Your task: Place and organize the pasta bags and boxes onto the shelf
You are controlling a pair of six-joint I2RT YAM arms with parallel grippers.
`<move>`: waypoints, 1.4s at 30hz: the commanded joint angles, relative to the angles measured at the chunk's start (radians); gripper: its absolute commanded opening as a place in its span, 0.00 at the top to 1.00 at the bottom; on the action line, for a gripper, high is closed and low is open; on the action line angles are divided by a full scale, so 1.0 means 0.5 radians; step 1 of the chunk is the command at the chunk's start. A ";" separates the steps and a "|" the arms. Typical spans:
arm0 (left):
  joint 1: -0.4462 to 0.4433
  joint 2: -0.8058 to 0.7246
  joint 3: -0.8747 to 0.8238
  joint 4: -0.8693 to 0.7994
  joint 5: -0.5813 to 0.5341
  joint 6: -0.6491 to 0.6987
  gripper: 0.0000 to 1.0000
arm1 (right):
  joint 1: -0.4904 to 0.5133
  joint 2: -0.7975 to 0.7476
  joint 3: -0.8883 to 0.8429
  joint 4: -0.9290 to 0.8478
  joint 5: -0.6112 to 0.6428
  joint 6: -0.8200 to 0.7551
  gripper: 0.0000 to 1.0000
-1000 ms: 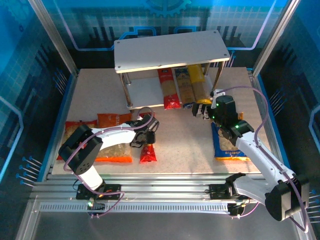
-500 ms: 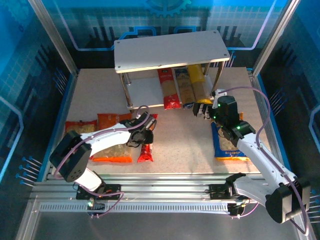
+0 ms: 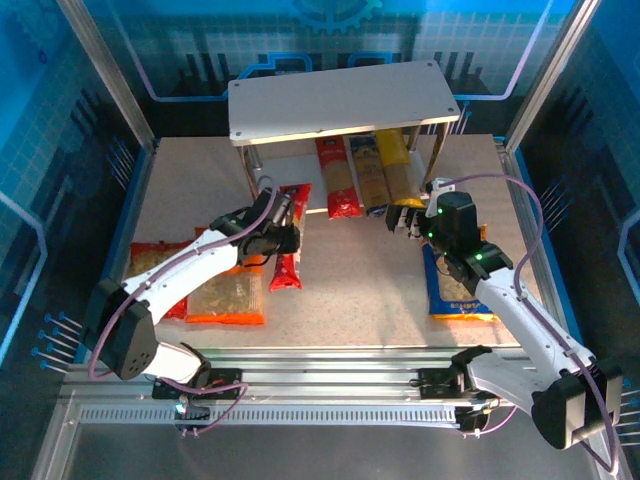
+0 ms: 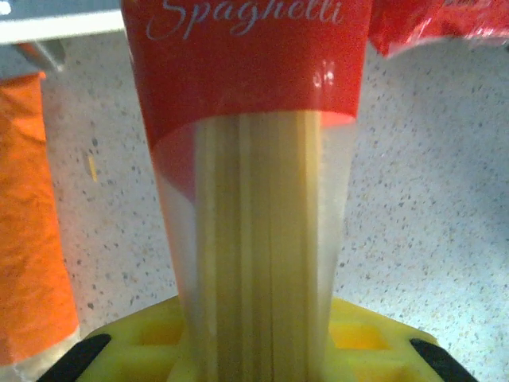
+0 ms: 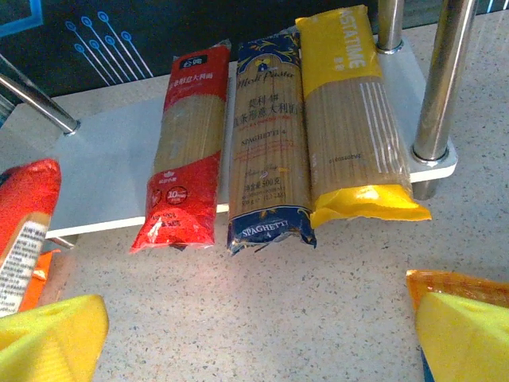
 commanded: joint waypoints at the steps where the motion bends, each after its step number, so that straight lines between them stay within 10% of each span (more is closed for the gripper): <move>1: 0.077 0.083 0.206 0.294 -0.012 0.110 0.98 | -0.010 -0.006 0.016 0.022 -0.039 0.033 0.00; 22: 0.268 0.890 1.014 0.441 -0.368 0.114 0.98 | 0.052 0.038 0.059 -0.066 -0.036 -0.020 0.00; 42: 0.282 1.026 0.894 0.776 -0.574 -0.002 0.97 | 0.047 0.057 0.040 -0.083 -0.018 -0.046 0.00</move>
